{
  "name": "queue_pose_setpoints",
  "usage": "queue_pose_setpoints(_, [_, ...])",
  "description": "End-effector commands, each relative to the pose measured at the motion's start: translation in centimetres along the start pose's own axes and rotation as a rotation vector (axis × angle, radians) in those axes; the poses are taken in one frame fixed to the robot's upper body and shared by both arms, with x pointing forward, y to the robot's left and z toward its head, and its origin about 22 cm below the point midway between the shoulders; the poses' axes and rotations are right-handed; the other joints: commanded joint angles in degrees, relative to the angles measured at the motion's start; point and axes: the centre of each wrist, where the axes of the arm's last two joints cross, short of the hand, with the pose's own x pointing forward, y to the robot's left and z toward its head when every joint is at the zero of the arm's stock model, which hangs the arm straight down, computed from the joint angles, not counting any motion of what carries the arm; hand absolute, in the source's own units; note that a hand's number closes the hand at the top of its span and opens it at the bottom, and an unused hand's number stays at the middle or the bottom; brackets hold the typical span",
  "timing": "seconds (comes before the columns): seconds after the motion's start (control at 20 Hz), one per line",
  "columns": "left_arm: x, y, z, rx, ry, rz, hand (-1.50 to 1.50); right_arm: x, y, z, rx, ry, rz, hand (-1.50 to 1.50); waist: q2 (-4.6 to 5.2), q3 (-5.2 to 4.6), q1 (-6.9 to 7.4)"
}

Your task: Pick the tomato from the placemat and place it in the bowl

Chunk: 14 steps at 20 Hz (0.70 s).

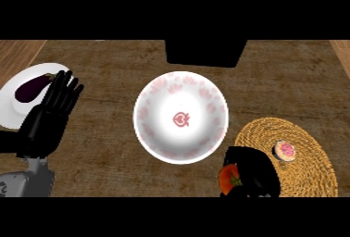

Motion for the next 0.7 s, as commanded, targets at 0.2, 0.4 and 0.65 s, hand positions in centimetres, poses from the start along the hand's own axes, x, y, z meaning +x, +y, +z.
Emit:
queue_pose_setpoints(0.2, [-0.3, -0.3, -0.7, 0.023, -0.002, 0.001, 0.00, 13.5, 3.2, 7.5, -0.140, -0.358, 0.195, 1.50, -0.33, 0.03, -0.87])
queue_pose_setpoints(0.4, [-0.2, -1.3, -1.0, 0.032, 0.026, 0.021, 0.00, 15.0, 1.6, 9.0, -0.306, -0.309, 0.155, 1.50, -0.72, 0.07, -2.17])
queue_pose_setpoints(0.65, [-0.3, 0.6, -0.5, 0.065, 0.017, -0.016, 0.00, 15.8, 0.0, 10.2, -0.468, -0.255, 0.090, 1.50, -1.00, 0.01, -3.26])
